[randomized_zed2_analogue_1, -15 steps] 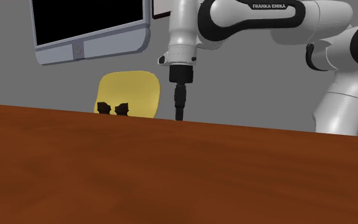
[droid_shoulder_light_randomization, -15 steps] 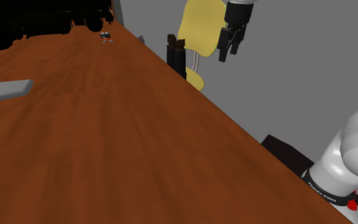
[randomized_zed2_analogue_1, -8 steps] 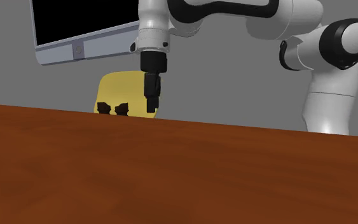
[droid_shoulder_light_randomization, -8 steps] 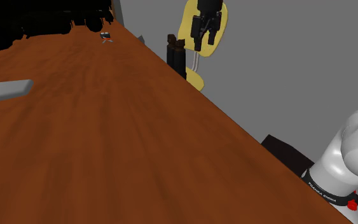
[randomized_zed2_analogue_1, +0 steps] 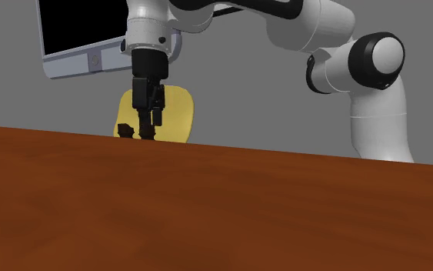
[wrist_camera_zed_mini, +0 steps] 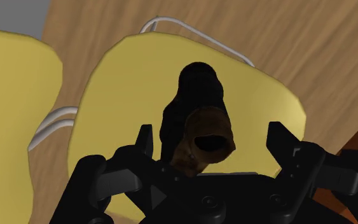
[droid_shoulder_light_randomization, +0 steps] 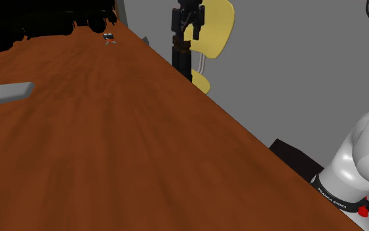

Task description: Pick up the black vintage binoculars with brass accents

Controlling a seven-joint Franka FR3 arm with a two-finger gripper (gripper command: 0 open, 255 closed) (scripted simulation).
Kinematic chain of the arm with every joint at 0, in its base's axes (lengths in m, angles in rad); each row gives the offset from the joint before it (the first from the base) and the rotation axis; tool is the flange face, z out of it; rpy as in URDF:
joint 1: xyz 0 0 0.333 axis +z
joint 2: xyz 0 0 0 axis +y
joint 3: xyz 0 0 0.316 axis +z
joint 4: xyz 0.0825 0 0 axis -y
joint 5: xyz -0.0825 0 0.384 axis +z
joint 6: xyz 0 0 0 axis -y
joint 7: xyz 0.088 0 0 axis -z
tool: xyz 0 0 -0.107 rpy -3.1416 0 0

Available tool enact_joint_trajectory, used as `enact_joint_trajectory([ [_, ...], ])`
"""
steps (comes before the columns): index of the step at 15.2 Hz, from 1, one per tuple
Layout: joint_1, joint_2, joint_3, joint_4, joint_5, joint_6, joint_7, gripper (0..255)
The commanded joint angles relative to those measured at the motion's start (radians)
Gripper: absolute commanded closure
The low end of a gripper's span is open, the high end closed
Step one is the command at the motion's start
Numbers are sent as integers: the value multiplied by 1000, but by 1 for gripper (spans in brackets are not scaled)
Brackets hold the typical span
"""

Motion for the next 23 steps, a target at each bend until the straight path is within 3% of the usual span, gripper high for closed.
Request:
enact_joint_trajectory([
  [1, 0, 0, 0, -22, 0, 22, 1, 0],
  [7, -3, -24, -1, -116, 5, 93, 1, 0],
  [8, -4, -24, -2, -116, 5, 93, 0, 255],
  [17, -3, -24, -1, -116, 5, 93, 1, 255],
  [23, 1, 9, 1, 10, -2, -1, 2, 255],
])
